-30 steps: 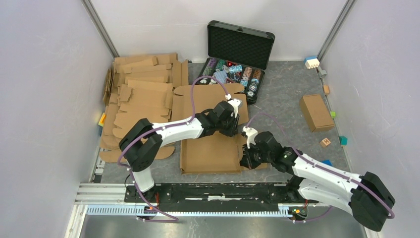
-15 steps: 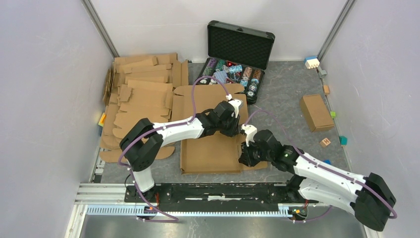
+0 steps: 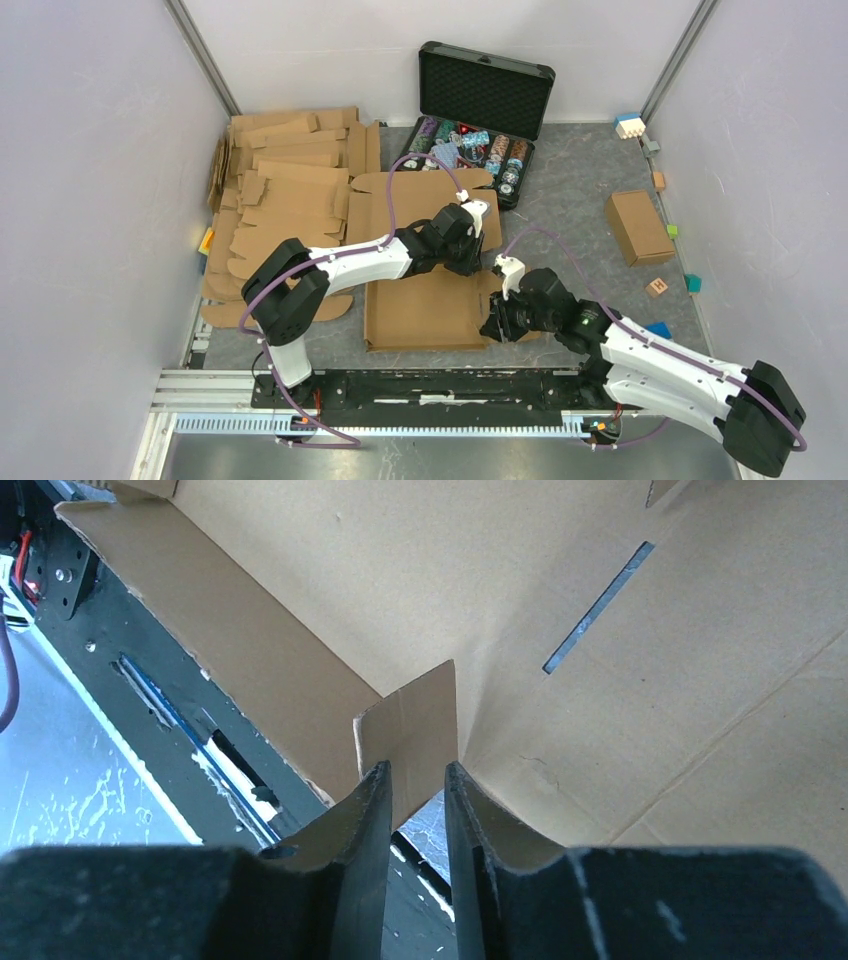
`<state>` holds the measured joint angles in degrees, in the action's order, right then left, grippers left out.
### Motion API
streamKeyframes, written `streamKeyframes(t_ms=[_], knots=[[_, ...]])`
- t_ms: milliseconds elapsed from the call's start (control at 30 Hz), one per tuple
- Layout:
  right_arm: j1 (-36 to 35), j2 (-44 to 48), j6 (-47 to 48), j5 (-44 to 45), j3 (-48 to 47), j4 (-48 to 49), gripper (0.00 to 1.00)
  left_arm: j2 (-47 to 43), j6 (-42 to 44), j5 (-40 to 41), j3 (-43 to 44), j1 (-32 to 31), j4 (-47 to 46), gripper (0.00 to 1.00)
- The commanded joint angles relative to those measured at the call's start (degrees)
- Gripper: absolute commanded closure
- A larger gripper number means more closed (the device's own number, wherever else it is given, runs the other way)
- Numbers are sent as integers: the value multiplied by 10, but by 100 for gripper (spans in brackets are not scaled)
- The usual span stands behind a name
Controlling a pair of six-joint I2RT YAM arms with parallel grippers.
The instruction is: Fold the paper box
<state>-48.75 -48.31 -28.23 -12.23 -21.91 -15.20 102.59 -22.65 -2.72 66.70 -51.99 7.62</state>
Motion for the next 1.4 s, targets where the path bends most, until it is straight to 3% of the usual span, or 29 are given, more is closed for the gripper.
streamKeyframes(t_ms=[0, 467, 700, 967, 1367], knots=[[-3, 21, -16, -12, 3, 20, 67, 7, 10, 15, 10, 0, 19, 71], [-3, 26, -28, -16, 27, 39, 62, 8, 11, 14, 11, 0, 20, 71], [-3, 6, -21, 26, 1, 14, 90, 10, 11, 12, 12, 0, 20, 71], [-3, -68, -13, 75, -45, -18, 95, 14, 11, 11, 12, -1, 20, 71], [-8, -121, -22, 153, -92, -47, 95, 18, 11, 10, 14, -1, 21, 71]])
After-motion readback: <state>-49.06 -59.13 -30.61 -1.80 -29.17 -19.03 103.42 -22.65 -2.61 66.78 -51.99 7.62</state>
